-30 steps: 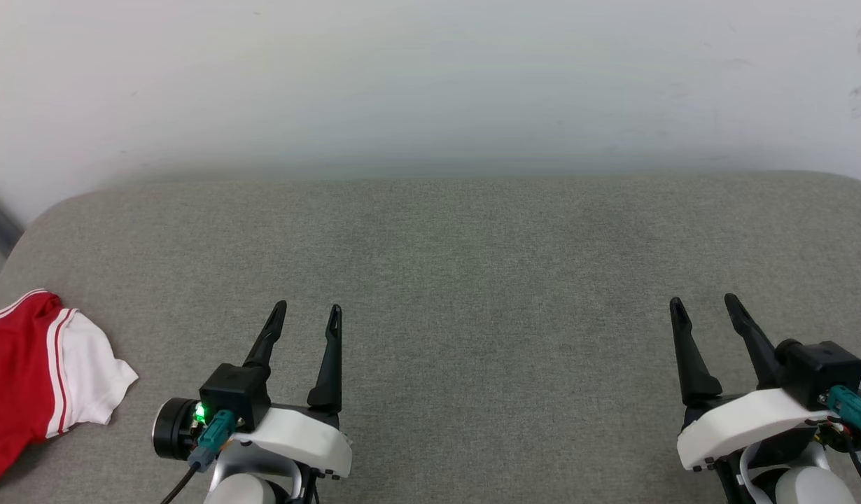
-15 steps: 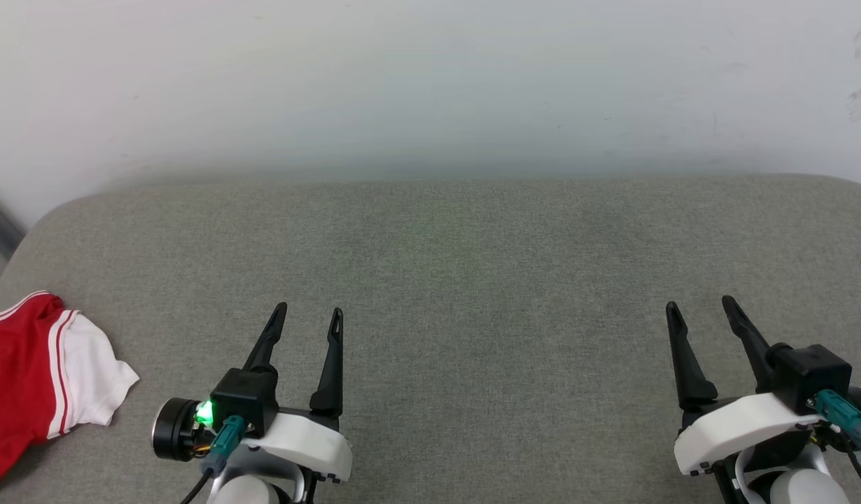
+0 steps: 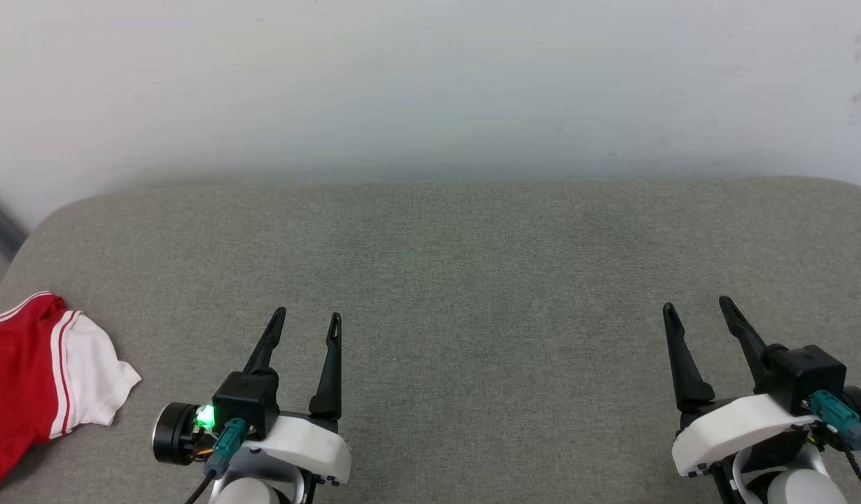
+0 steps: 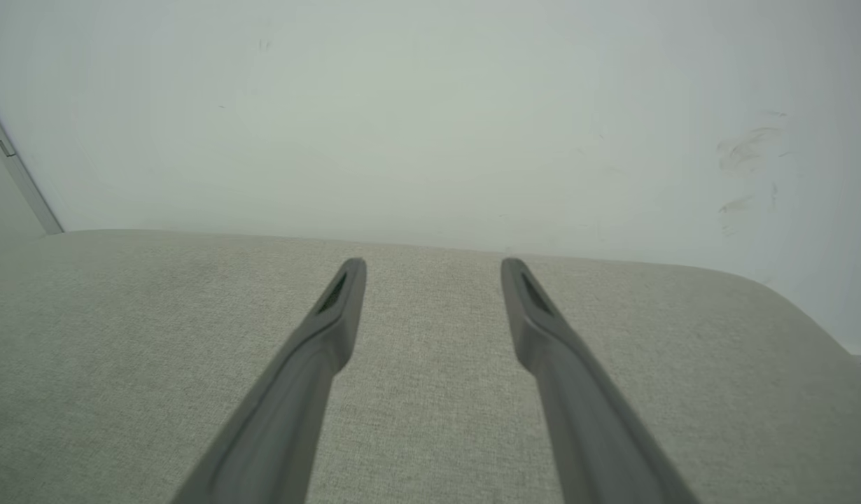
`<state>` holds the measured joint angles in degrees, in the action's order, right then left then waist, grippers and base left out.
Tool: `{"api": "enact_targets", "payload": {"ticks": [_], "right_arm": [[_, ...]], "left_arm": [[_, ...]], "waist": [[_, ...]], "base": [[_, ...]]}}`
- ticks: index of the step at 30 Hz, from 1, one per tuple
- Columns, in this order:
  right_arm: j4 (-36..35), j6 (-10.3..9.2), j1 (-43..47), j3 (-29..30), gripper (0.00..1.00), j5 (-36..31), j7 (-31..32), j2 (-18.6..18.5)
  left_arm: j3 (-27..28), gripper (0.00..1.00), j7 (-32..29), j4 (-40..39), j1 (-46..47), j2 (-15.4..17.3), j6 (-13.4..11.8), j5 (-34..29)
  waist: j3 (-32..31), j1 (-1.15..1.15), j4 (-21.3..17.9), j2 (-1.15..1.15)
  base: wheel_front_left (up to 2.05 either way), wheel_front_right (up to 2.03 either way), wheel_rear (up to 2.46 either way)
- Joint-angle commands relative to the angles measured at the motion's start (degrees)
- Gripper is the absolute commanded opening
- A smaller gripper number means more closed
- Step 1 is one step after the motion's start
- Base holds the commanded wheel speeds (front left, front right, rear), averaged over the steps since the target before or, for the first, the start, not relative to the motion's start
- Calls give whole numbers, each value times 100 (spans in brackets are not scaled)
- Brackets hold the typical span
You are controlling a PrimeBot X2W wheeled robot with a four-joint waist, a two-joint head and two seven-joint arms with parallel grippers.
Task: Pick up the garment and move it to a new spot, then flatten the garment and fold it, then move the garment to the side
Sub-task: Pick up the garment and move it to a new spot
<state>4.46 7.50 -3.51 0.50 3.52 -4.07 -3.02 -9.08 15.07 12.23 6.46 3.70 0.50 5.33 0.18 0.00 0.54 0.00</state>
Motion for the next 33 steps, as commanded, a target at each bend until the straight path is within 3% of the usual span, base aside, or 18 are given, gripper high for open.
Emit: {"api": "enact_targets", "payload": {"ticks": [1,10,26,33], "right_arm": [[14,-2,-38,0,100,9,-8,21],[-18,-2,-17,-27,100,84,-11,20],[-225,-2,-132,-378,100,72,90,18],[-344,-2,-171,-547,100,42,155,17]], "left_arm": [[16,100,15,12,77,0,1,34],[122,100,15,127,147,-21,-4,128],[526,100,14,333,244,-23,-113,374],[663,100,15,314,190,-8,-98,356]], "waist": [[-3,0,9,0],[10,0,292,0],[100,0,1724,0],[108,0,2174,0]], "base": [[0,0,0],[0,0,0],[0,0,0],[0,0,0]]}}
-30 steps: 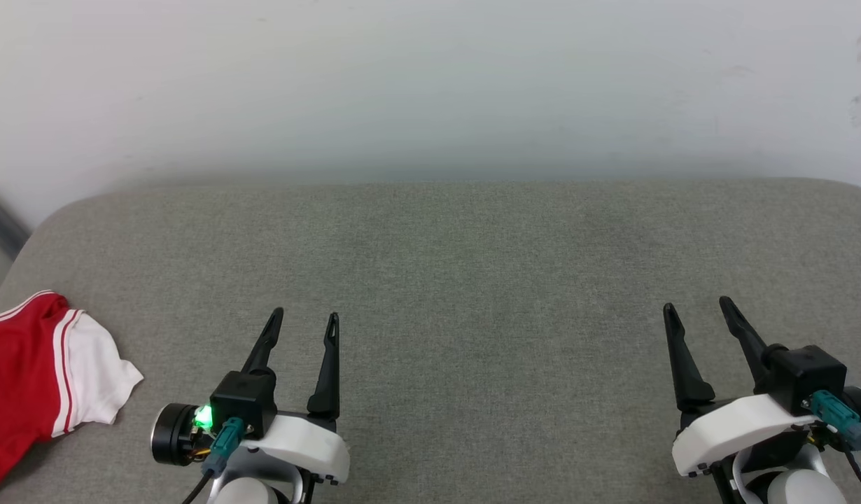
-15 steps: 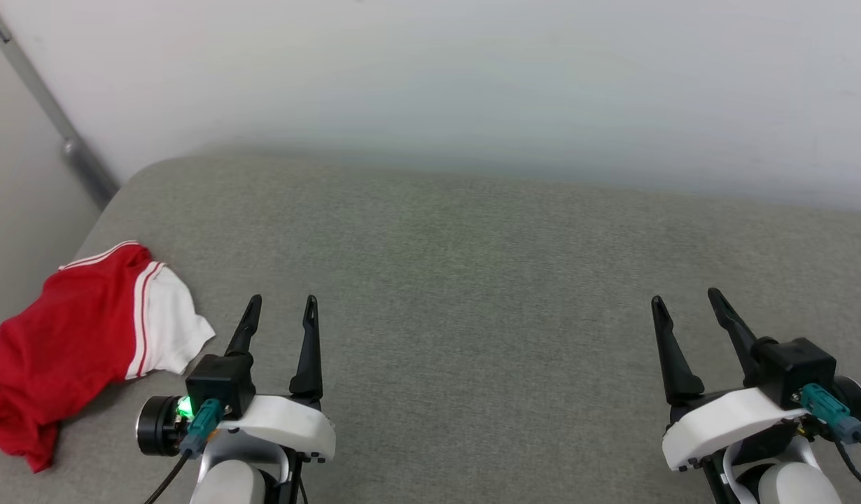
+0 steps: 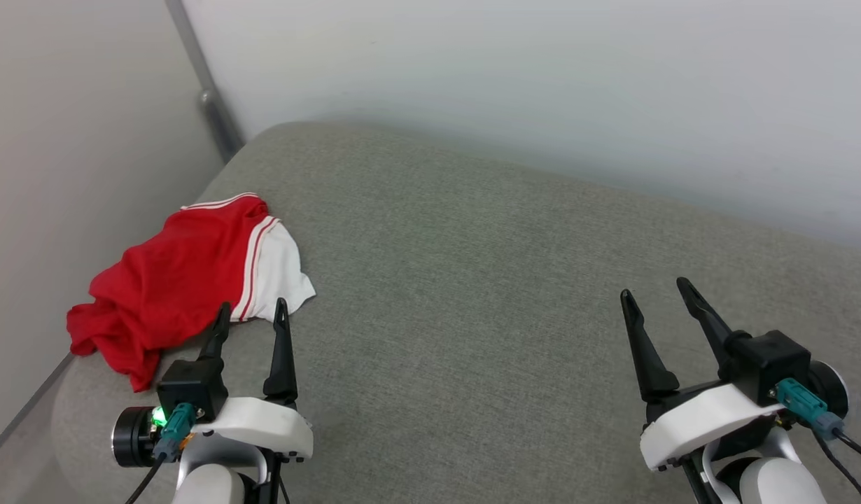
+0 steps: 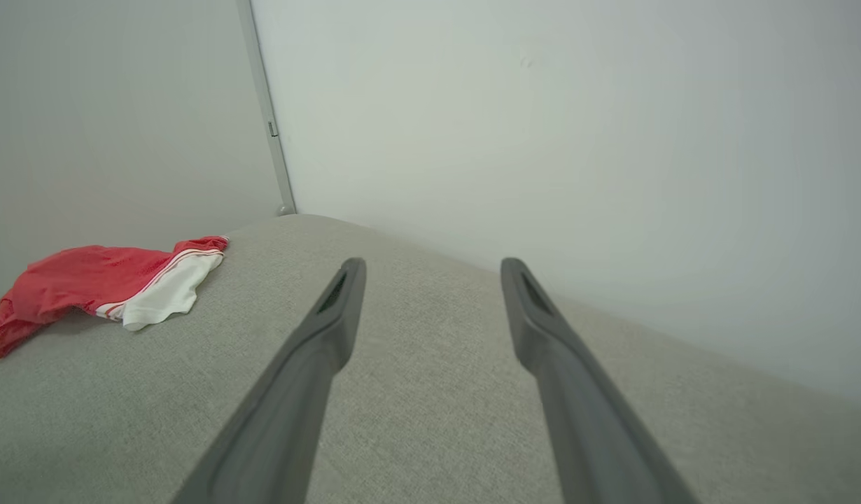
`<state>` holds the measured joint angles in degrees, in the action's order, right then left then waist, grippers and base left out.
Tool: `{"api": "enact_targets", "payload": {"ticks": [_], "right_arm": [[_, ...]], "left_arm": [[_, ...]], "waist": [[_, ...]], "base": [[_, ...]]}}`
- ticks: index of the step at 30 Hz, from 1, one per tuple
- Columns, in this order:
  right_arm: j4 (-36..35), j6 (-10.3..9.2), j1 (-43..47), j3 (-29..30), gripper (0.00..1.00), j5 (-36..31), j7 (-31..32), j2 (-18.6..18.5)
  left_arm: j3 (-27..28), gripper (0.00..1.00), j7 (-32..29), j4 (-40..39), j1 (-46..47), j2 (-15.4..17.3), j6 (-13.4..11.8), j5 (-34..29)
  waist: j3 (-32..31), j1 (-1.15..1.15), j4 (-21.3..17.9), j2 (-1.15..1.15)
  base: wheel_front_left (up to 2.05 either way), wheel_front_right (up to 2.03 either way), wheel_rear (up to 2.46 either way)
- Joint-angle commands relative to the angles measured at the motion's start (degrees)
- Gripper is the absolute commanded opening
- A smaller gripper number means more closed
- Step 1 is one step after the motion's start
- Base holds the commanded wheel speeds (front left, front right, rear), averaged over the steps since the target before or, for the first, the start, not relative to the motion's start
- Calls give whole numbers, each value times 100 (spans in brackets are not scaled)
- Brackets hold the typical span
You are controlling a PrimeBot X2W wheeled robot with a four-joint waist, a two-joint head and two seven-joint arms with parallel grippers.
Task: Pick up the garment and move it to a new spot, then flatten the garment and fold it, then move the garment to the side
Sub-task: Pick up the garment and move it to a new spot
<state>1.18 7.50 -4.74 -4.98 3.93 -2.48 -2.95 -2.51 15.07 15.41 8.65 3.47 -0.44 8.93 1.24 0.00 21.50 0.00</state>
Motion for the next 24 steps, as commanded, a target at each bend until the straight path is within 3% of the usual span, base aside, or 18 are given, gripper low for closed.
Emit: {"api": "enact_targets", "payload": {"ticks": [1,16,24], "right_arm": [[-28,-2,-46,-20,100,-22,15,10],[-165,-2,-134,-161,100,-26,92,10],[-344,-2,-374,-55,100,-153,265,9]], "left_arm": [[20,100,14,-7,-35,17,-1,-8],[135,100,15,3,186,-8,-3,4],[285,100,-126,250,1311,153,41,152]], "waist": [[3,0,126,0],[142,0,288,0],[658,0,16,0]], "base": [[0,0,0],[0,0,0],[0,0,0]]}}
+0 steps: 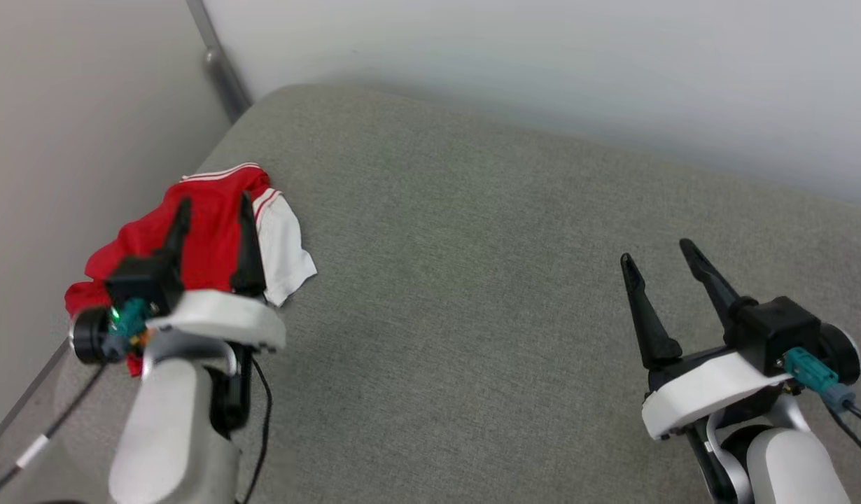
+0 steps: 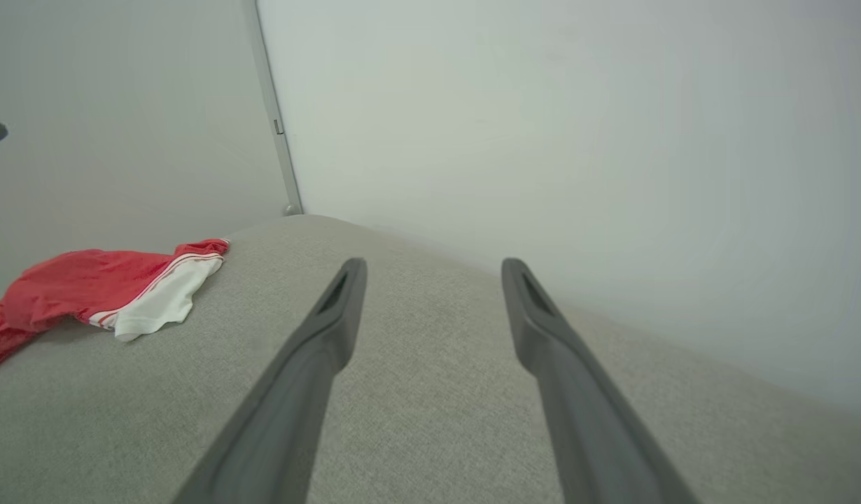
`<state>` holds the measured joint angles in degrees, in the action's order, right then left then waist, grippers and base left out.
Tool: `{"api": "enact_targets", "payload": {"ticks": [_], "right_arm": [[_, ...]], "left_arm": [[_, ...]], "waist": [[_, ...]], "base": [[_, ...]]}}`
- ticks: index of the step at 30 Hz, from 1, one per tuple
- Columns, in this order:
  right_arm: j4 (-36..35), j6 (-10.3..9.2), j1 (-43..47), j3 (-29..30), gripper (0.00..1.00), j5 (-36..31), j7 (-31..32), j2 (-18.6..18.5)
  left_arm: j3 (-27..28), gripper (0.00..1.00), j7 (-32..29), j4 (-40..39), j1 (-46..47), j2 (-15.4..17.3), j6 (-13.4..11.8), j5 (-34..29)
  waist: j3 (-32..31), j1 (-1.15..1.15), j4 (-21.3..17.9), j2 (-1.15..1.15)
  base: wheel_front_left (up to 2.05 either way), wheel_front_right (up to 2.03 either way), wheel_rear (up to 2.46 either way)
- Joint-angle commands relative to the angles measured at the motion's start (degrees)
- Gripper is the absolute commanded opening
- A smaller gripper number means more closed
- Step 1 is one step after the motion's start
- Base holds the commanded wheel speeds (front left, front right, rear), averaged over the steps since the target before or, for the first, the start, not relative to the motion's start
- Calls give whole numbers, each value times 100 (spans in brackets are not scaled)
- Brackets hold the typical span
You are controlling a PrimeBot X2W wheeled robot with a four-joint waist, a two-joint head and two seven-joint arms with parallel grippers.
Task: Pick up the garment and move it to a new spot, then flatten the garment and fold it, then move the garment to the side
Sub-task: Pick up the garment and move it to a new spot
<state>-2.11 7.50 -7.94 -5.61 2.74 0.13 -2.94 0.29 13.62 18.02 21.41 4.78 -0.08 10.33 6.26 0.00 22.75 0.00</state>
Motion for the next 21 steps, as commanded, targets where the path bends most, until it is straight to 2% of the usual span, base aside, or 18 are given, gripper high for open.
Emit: {"api": "enact_targets", "payload": {"ticks": [1,6,11,17,21], "right_arm": [[-51,-2,-103,44,100,-59,26,8],[-274,-2,-307,223,100,-174,139,-54],[-456,-2,-527,355,100,-225,184,-123],[-551,-2,-748,335,100,-201,141,-129],[-539,-2,-905,280,100,-193,101,-121]], "left_arm": [[60,100,-64,52,252,55,22,74],[368,100,-753,396,1354,505,167,405],[586,100,-1752,766,2201,1079,345,706],[686,100,-3336,1366,2622,1835,565,1054],[736,100,-4335,1744,2566,2190,673,1441]], "waist": [[255,0,-151,0],[824,0,-438,0],[1387,0,-690,0],[1903,0,-934,0],[2149,0,-1060,0]], "base": [[0,0,0],[0,0,0],[0,0,0],[0,0,0],[0,0,0]]}}
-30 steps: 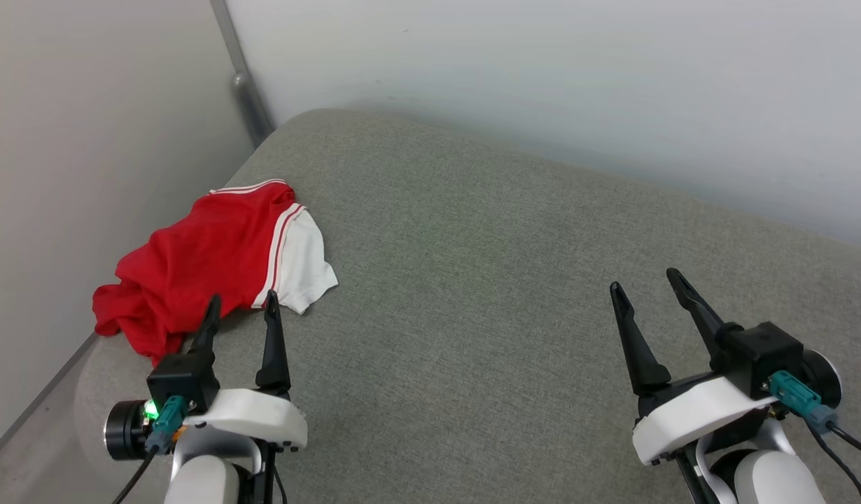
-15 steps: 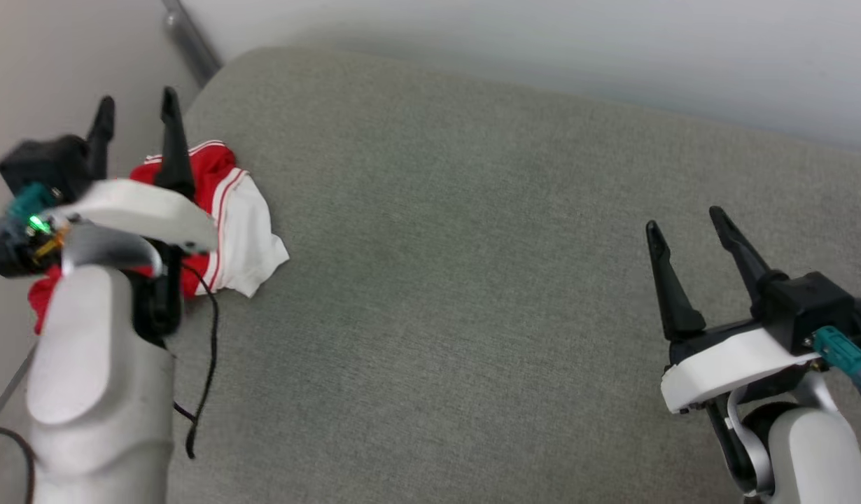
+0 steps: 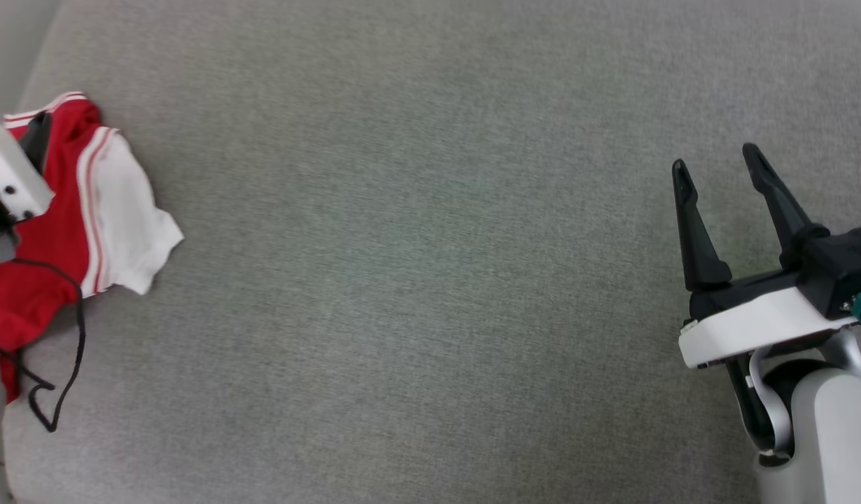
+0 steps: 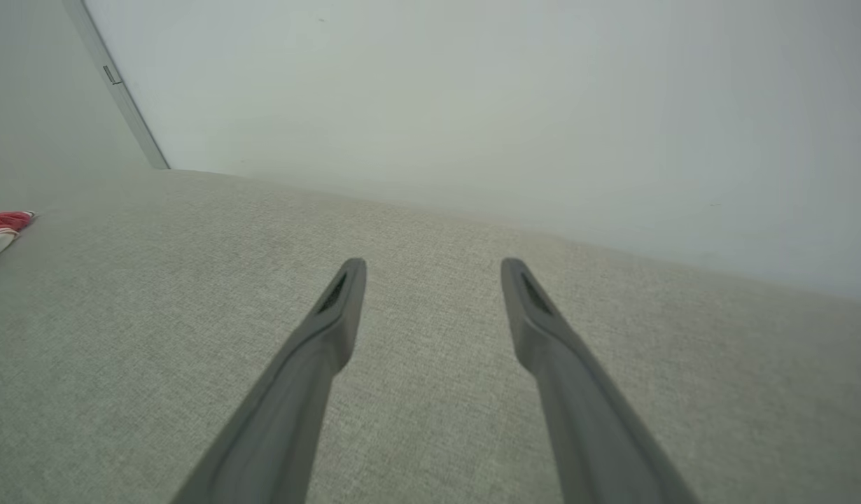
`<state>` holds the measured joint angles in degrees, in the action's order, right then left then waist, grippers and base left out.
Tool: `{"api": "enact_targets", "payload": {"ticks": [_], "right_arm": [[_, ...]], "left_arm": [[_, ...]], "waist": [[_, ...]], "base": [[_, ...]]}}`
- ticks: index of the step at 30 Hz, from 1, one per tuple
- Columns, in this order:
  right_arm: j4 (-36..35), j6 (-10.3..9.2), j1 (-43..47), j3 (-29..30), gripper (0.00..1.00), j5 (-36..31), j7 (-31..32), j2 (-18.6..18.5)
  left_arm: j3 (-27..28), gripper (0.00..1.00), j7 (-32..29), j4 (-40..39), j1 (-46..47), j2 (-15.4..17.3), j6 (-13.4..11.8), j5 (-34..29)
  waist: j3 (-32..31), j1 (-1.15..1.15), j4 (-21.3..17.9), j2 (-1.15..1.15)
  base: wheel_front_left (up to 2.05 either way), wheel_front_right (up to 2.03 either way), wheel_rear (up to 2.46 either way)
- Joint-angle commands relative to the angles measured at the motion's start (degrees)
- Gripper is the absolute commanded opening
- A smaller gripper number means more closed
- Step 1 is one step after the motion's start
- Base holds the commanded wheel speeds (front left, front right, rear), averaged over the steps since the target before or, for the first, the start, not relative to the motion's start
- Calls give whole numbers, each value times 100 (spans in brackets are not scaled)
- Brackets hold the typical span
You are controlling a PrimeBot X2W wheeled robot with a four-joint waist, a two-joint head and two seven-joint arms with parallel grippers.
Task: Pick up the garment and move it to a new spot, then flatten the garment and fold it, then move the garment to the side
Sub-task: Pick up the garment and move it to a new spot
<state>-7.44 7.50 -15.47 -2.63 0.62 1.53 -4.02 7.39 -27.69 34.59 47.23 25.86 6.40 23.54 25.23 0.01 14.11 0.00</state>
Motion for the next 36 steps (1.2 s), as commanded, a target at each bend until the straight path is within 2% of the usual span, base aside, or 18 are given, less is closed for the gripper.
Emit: {"api": "enact_targets", "payload": {"ticks": [1,5,10,12,13,14,15,16,22,28,36], "right_arm": [[3,-2,-177,-24,100,20,-54,-11],[42,-2,-284,-62,100,16,-64,-1],[102,-2,-383,-110,100,23,-103,7],[139,-2,-383,-112,100,38,-109,13],[154,-2,-377,-97,100,40,-113,17],[162,-2,-368,-87,100,47,-121,22],[169,-2,-354,-75,100,41,-127,24],[188,-2,-339,-63,100,37,-131,25],[252,-2,-258,-36,100,60,-123,31],[393,-2,-82,-70,100,141,-190,58],[511,-2,216,-81,100,280,-247,103]], "left_arm": [[48,100,-359,166,-52,141,45,199],[93,100,-911,483,-170,269,75,523],[197,100,-1299,826,-329,240,84,840],[246,100,-1466,1034,-438,93,66,995],[260,91,-1540,1106,-488,55,63,1046],[265,50,-1558,1149,-523,17,54,1077],[270,32,-1573,1176,-546,0,48,1096],[277,0,-1561,1183,-560,-16,47,1122],[243,0,-951,982,-416,161,-90,878],[265,0,1,737,-252,207,-432,587],[-92,0,1240,206,-55,242,-407,58]], "waist": [[300,-1,-219,0],[506,-1,-300,0],[617,-1,-381,0],[634,-1,-415,0],[629,-1,-425,0],[619,-1,-430,0],[607,-1,-434,0],[589,-1,-435,0],[370,-1,-406,0],[-110,-1,-350,0],[-844,-1,-379,0]], "base": [[0,0,0],[0,0,0],[0,0,0],[0,0,0],[0,0,0],[0,0,0],[0,0,0],[0,0,0],[0,0,0],[0,0,0],[0,0,0]]}}
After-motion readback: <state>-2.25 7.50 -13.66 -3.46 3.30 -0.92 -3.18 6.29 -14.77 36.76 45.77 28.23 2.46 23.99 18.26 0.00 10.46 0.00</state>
